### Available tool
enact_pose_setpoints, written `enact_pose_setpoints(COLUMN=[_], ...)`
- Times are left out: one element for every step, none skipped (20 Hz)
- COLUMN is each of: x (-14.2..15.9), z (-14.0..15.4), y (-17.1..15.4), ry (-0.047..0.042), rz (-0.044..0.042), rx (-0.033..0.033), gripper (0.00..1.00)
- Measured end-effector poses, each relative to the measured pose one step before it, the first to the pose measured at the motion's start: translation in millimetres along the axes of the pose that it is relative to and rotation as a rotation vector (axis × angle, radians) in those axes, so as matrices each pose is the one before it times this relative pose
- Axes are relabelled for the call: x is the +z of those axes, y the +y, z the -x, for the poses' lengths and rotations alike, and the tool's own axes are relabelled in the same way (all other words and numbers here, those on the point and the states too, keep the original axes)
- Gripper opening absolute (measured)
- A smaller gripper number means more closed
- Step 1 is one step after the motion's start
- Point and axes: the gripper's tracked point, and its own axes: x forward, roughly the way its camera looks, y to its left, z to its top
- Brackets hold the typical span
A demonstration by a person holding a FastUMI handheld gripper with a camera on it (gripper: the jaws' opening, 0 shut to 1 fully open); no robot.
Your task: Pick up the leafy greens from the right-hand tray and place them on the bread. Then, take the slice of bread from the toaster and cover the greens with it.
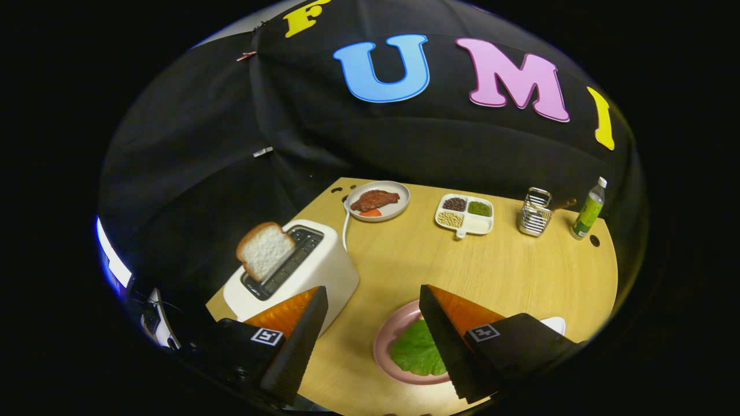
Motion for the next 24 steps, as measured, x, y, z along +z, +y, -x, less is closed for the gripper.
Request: enact_pose_setpoints(x=[10.61,6.94,5.82,4.45,4.58,3.53,2.95,1.88,2.44,2.12,1.7,2.58,1.31,-2.15,-3.13,-2.05,-3.54,-2.81,-4.02,-5.38,-4.68,-3.44,-2.93,-3.08], z=[0.08,0.93,-0.53,-2.7,-3.88,-4.66,-3.93,-3.51,-4.01,-3.16,-5.05,-5.54,-5.69,-7.15,-7.03,-7.27,-7.16,-8.01,-9.06,-7.51,-7.81,-7.47,-6.34,-5.78], y=[10.52,9.7,9.54,7.41,6.84,5.64,7.31,8.98,11.31,13.24,11.92,10.76,11.08,9.0,7.75,5.36,3.84,3.69,1.08,0.64,-0.37,0.38,-0.18,0.02], ry=[-0.01669,-0.01193,-0.00519,-0.003,-0.00655,-0.00639,-0.00253,-0.00106,-0.00175,-0.00289,-0.00072,0.00003,0.00109,0.00442,0.00861,0.00937,0.00864,0.00691,0.01,0.01254,0.01465,0.01256,0.01038,0.00706], rz=[0.00567,0.00438,0.0031,0.00799,0.01416,0.02191,0.02623,0.02378,0.01606,0.00885,0.00615,0.00365,0.00086,0.00244,0.00628,0.01087,0.01125,0.01021,0.00833,0.00537,0.00595,0.00619,0.00752,0.00689], rx=[0.0152,0.01618,0.01398,0.01055,0.00828,0.00541,0.00502,0.01323,0.01744,0.01987,0.01891,0.0127,0.01277,0.01179,0.00542,-0.00173,-0.00699,-0.01104,-0.01391,-0.01444,-0.01523,-0.01193,-0.01101,-0.00963], gripper=[0.99,0.99,0.99,0.99,0.99,0.99,0.99,0.99,0.99,0.99,0.99,0.99,0.99,0.99,0.99,0.99,0.99,0.99,0.99,0.99,0.99,0.99,0.99,0.99])
